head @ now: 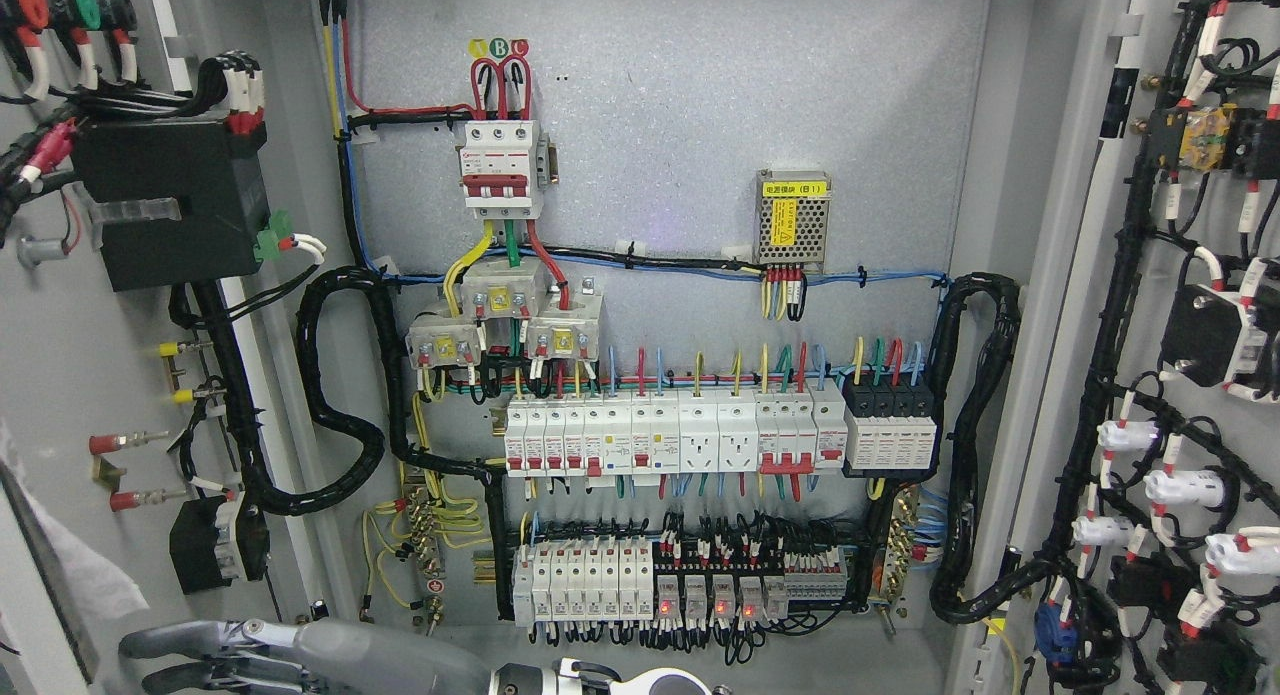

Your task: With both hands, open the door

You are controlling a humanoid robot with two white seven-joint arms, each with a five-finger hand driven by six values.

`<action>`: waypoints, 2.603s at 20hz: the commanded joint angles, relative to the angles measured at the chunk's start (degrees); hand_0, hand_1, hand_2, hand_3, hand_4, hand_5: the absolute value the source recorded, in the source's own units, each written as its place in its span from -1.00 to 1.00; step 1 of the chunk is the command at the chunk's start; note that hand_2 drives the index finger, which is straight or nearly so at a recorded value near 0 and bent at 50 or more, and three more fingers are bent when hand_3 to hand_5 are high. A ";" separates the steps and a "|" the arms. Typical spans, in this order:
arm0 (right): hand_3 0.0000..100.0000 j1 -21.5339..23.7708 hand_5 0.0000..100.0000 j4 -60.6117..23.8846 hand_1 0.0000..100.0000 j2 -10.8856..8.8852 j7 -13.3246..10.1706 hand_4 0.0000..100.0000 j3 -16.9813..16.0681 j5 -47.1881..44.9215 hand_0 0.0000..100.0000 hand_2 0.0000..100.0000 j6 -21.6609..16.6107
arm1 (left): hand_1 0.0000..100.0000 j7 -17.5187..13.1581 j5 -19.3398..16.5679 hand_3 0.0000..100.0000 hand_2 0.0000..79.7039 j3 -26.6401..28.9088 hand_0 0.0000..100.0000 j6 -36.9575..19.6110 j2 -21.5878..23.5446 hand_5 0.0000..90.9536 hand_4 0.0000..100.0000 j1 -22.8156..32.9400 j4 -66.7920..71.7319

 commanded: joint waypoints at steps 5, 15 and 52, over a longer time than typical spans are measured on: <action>-1.00 -3.16 -1.00 0.83 -1.00 0.00 -2.98 -1.00 6.54 -0.48 -0.56 -1.00 0.23 | -1.00 0.04 0.00 -0.94 -0.93 0.00 -0.42 0.03 0.44 -1.00 -0.93 -1.92 0.88; -1.00 -6.32 -1.00 0.83 -1.00 0.00 -6.32 -1.00 9.88 -0.57 -0.56 -1.00 -0.12 | -1.00 0.04 0.00 -0.94 -0.93 0.00 -0.42 0.03 0.53 -1.00 -0.93 -1.92 0.88; -1.00 -16.61 -1.00 2.06 -1.00 0.00 -11.42 -1.00 17.53 -9.18 -0.56 -1.00 -0.47 | -1.00 0.04 0.00 -0.94 -0.93 0.00 -0.42 0.03 0.44 -1.00 -0.93 -1.92 0.88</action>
